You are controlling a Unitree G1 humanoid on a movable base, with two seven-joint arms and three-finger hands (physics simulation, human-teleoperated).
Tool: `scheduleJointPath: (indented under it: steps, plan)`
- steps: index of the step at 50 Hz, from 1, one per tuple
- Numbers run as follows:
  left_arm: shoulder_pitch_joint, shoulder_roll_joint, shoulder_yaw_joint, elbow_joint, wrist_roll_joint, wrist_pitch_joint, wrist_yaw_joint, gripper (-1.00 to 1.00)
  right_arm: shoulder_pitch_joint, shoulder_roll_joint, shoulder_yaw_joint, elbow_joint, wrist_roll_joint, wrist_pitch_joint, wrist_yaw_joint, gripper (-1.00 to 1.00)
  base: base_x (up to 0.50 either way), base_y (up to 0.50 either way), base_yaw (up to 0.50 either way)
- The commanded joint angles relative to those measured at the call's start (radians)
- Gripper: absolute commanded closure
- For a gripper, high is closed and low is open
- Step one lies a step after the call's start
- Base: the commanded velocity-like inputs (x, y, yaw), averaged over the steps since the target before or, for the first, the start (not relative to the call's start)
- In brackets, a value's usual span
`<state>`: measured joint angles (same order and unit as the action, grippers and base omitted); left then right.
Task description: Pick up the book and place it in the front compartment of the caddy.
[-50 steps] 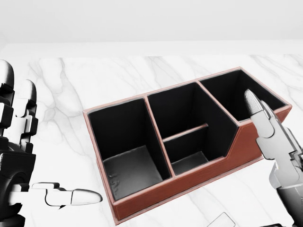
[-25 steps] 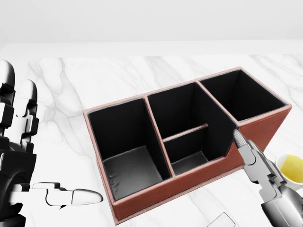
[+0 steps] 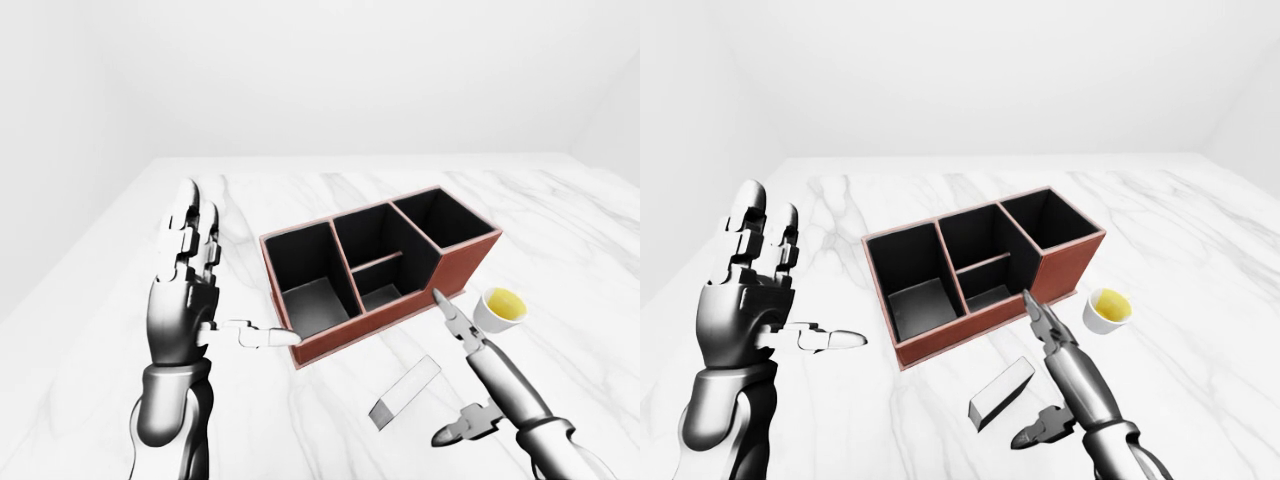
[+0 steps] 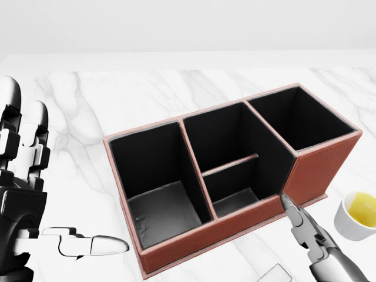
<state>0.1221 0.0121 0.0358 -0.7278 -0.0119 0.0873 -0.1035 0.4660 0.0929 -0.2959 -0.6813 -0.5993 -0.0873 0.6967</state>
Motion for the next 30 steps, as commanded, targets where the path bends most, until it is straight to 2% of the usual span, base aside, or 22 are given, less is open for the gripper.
scheduleJointPath:
  steps: [1, 30]
  plan:
    - [0.000, 0.000, -0.002, 0.001, -0.001, 0.000, 0.000, -1.00, -0.005, -0.017, 0.019, 0.055, -0.048, 0.000, -0.020, -1.00, 0.00, 0.00, 0.00]
    - [-0.004, 0.001, -0.002, 0.000, -0.002, 0.000, 0.002, -1.00, -0.019, -0.064, 0.078, 0.087, -0.108, 0.000, -0.104, -1.00, 0.00, 0.00, 0.00]
